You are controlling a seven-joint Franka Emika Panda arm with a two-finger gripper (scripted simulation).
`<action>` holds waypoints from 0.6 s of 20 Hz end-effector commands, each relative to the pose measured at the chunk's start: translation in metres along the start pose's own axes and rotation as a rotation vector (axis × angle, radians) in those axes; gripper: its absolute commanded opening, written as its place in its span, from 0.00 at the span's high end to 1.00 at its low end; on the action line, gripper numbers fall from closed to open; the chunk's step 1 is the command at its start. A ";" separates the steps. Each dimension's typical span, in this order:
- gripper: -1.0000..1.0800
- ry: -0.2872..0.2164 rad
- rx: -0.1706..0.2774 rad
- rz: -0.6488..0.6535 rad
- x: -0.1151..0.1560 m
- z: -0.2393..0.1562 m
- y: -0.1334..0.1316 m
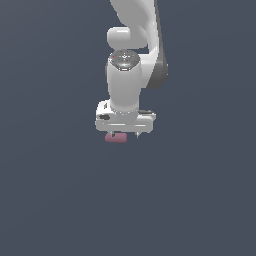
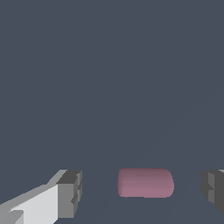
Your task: Pick up the object and move it to a goal position.
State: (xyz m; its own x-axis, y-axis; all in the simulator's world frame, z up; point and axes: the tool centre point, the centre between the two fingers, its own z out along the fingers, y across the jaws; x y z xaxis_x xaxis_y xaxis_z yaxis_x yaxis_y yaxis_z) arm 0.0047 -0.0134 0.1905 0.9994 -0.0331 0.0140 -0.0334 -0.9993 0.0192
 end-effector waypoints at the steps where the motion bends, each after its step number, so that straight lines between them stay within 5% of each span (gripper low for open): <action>1: 0.04 -0.001 -0.001 -0.018 -0.001 0.002 0.001; 12: 0.04 -0.004 -0.004 -0.188 -0.011 0.018 0.011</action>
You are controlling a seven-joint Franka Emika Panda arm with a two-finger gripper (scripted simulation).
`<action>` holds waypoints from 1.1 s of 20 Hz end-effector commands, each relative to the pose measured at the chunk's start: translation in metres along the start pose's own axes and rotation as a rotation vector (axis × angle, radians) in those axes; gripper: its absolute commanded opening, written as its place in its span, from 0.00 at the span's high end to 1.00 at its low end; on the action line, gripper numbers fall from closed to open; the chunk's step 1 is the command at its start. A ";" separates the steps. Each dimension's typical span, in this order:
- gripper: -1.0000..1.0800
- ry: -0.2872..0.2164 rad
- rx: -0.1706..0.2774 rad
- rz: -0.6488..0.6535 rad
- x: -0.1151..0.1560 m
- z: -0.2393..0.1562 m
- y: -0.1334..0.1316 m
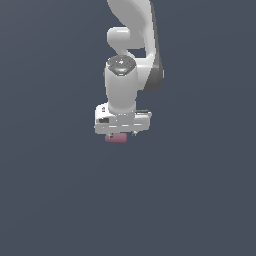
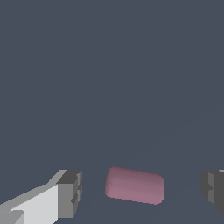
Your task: Pick up the object and move it to a goal position.
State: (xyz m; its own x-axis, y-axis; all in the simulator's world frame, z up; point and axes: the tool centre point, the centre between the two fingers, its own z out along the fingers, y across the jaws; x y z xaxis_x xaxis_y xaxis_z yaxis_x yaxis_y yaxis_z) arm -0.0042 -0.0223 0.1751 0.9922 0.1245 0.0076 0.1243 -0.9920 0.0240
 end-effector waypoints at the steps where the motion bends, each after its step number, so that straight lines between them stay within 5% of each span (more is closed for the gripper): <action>1: 0.04 -0.001 -0.001 -0.053 -0.004 0.005 0.002; 22: 0.04 -0.008 0.002 -0.585 -0.041 0.052 0.020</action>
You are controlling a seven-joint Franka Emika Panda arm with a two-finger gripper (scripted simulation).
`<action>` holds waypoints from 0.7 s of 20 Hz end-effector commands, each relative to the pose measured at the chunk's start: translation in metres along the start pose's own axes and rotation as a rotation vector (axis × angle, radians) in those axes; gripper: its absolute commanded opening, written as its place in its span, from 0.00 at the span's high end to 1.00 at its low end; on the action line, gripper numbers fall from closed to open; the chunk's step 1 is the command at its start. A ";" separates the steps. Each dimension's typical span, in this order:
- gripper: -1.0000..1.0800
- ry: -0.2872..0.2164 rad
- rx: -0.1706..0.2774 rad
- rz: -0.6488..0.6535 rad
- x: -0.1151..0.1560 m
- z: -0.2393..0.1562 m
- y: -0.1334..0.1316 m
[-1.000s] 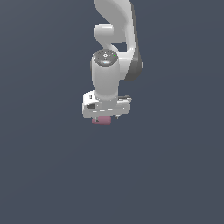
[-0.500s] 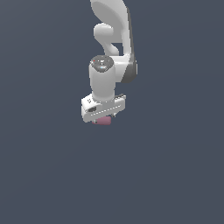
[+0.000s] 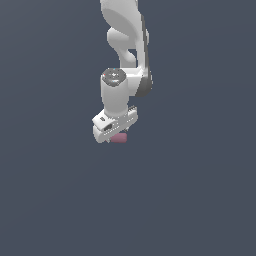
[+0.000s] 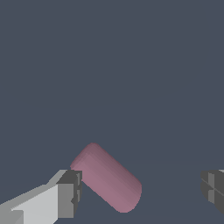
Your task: Pick up the object and move it to a goal position.
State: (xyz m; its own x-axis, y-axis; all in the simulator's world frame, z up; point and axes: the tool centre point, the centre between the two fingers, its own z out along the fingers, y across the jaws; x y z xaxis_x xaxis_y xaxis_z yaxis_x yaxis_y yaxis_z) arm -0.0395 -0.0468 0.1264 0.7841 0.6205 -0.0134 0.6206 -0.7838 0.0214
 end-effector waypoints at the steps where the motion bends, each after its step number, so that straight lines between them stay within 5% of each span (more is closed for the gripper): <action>1: 0.04 0.000 0.001 -0.066 -0.005 0.005 -0.001; 14: 0.04 0.004 0.007 -0.399 -0.030 0.031 -0.010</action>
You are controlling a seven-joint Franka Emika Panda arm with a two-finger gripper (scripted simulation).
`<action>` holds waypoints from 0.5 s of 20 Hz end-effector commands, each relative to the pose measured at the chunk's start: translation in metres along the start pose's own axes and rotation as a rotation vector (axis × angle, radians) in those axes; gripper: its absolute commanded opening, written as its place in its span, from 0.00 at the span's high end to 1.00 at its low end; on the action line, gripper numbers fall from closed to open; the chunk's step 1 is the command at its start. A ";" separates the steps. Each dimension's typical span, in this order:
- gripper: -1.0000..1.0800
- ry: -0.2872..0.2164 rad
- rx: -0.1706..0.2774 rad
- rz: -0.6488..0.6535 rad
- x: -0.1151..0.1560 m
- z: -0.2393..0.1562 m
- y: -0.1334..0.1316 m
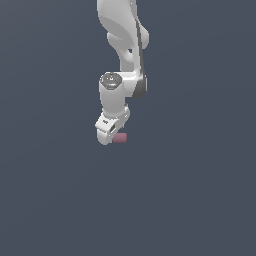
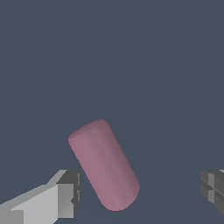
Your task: Pick up the object and move it to a goal position.
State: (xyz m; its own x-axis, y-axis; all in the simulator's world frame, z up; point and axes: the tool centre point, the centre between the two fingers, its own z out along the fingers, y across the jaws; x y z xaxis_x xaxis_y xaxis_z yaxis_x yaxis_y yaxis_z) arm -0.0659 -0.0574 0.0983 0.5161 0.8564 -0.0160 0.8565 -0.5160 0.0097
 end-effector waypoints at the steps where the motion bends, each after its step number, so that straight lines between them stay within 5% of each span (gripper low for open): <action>1: 0.04 0.002 0.001 -0.066 -0.004 0.005 -0.004; 10: 0.04 0.009 0.004 -0.294 -0.016 0.021 -0.017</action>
State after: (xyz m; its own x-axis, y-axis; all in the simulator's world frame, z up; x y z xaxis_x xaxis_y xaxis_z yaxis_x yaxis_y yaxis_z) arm -0.0859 -0.0624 0.0802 0.2830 0.9591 -0.0101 0.9591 -0.2830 0.0023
